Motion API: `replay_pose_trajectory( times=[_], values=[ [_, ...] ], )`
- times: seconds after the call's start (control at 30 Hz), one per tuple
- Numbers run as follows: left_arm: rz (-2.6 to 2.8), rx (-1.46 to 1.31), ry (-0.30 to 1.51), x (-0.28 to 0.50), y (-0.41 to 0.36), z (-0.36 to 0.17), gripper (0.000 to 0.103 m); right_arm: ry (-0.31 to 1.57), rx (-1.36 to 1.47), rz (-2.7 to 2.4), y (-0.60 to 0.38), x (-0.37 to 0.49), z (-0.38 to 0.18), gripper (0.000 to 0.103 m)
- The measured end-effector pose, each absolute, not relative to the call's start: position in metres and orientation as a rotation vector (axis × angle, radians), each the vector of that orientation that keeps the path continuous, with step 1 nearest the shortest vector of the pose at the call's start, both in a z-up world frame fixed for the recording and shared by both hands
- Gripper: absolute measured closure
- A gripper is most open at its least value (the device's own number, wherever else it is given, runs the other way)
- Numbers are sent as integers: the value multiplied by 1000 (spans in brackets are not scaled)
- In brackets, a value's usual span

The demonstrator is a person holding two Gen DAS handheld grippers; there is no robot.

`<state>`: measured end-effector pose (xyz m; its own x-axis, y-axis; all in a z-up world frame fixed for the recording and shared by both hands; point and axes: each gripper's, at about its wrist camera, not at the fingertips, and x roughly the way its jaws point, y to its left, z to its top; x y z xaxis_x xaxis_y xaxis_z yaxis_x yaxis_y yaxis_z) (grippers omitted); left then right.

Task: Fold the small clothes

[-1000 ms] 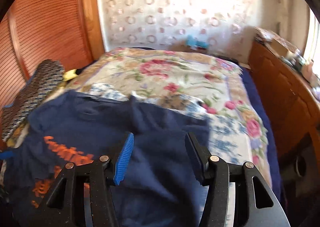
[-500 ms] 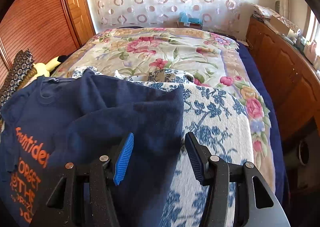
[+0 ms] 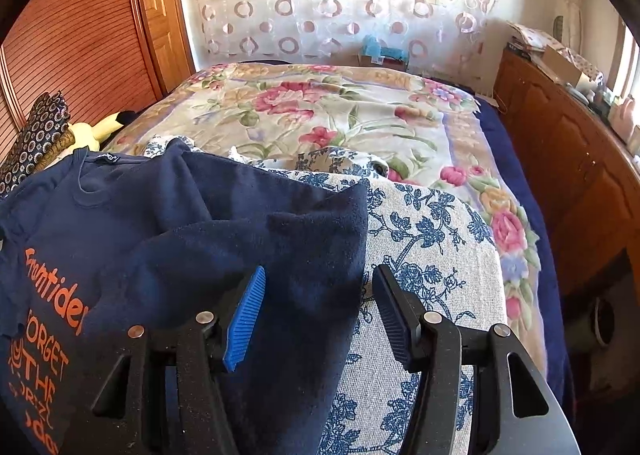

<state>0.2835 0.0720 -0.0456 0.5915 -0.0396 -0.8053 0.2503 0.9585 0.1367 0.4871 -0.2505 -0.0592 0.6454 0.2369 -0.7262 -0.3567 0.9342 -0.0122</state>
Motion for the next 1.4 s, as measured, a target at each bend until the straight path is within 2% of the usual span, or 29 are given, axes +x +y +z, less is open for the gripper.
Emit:
replay_pose_trajectory(
  times=[0.1, 0.13, 0.17, 0.5, 0.57, 0.6, 0.63, 0.7, 0.9, 1.17, 1.4],
  values=[
    [-164, 238, 941, 291, 75, -49, 88, 801, -160, 339, -250, 487, -59, 45],
    [-172, 227, 941, 292, 76, -49, 94, 802, -160, 339, -250, 487, -59, 45],
    [-170, 222, 936, 293, 77, -48, 95, 801, -161, 339, -251, 487, -59, 45],
    [-77, 134, 779, 288, 115, 9, 97, 834, -133, 366, -252, 503, -55, 45],
    [-60, 131, 767, 290, 120, 13, 97, 836, -119, 364, -254, 508, -55, 49],
    [-56, 127, 760, 289, 123, 17, 97, 835, -113, 366, -254, 509, -55, 67],
    [-53, 123, 744, 288, 124, 20, 97, 836, -106, 383, -255, 509, -55, 91],
    [-50, 107, 704, 284, 128, 33, 97, 827, -96, 402, -256, 506, -51, 100],
    [-21, 120, 603, 274, 127, 67, 98, 617, -13, 360, -285, 469, 1, 101],
    [-51, 109, 585, 257, 125, 75, 98, 587, -70, 347, -284, 433, 22, 101],
    [-96, 102, 544, 200, 122, 77, 98, 542, -86, 375, -293, 383, 33, 101]
  ],
)
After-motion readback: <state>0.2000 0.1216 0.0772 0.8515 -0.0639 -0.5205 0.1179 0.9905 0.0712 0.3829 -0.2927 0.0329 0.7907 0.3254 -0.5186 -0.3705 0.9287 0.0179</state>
